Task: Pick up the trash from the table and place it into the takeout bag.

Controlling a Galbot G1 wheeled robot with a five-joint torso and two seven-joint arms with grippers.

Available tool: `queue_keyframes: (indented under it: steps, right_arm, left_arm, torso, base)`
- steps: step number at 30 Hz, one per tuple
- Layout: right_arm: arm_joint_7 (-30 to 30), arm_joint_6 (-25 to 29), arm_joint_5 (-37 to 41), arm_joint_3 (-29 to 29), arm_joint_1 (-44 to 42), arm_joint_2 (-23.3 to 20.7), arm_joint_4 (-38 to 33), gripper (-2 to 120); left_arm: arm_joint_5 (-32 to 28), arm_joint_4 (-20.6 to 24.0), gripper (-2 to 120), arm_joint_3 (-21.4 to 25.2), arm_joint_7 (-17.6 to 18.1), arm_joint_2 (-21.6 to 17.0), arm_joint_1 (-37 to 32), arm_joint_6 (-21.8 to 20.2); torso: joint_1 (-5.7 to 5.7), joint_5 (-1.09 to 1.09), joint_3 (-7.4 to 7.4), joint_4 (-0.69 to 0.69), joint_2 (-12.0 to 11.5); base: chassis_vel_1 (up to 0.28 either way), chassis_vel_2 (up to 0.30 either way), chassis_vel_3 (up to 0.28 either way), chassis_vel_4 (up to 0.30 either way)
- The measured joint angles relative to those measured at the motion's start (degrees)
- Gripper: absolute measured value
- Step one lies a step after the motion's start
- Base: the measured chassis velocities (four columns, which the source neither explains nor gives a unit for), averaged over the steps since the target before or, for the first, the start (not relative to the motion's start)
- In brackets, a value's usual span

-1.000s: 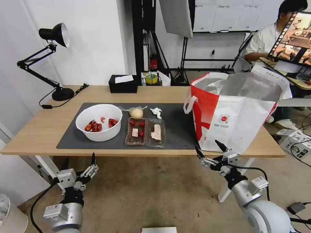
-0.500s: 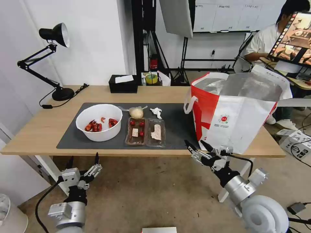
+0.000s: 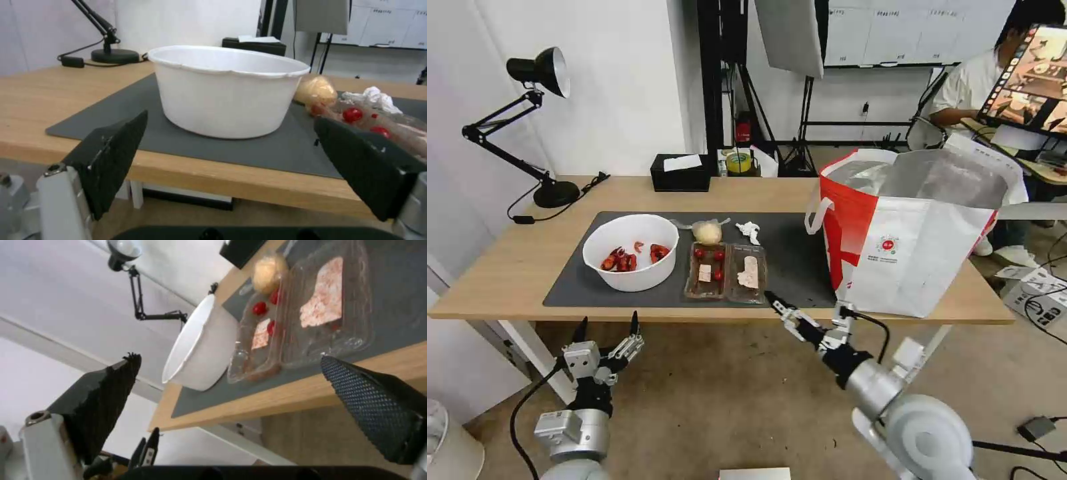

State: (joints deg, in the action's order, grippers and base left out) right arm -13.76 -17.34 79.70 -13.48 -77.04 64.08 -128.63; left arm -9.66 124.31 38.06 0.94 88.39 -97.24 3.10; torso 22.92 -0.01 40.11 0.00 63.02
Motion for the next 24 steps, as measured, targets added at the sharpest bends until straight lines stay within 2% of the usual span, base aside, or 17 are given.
queue_keyframes:
  steps: [2,3,5,8,11,24]
  right_arm:
    - [-4.1,-0.3,3.2,1.3,2.4,0.5,0.6,100]
    - [-4.1,-0.3,3.2,1.3,2.4,0.5,0.6,100]
    - [-9.2,-0.4,6.6,2.6,5.2,0.9,1.5,100]
    - [-11.4,-0.4,8.0,3.2,6.5,1.3,2.0,100]
    - [-16.0,-0.4,11.0,4.9,10.4,2.7,3.6,100]
    - [-26.3,-0.1,15.6,9.3,18.2,6.6,8.1,100]
  left_arm:
    - [0.0,0.0,100,0.3,0.0,0.1,0.0,0.0]
    - [0.0,0.0,100,0.3,0.0,0.1,0.0,0.0]
    - [0.0,-0.1,100,0.8,0.0,0.1,0.0,-0.1]
    - [0.1,-0.1,100,1.0,0.0,0.1,0.0,-0.1]
    - [0.1,-0.3,100,1.6,0.0,0.1,-0.2,-0.1]
    - [0.5,-0.8,100,2.1,0.1,0.4,-0.2,-0.3]
  torso:
    - [0.0,0.0,0.0,0.0,0.0]
    - [0.0,0.0,0.0,0.0,0.0]
    - [0.0,0.0,0.0,0.0,0.0]
    - [0.0,0.0,0.0,0.0,0.0]
    - [0.0,0.0,0.0,0.0,0.0]
    - [0.0,0.0,0.0,0.0,0.0]
  base:
    - [0.0,0.0,0.0,0.0]
    - [0.0,0.0,0.0,0.0]
    - [0.0,0.0,0.0,0.0]
    - [0.0,0.0,0.0,0.0]
    - [0.0,0.0,0.0,0.0]
    - [0.0,0.0,0.0,0.0]
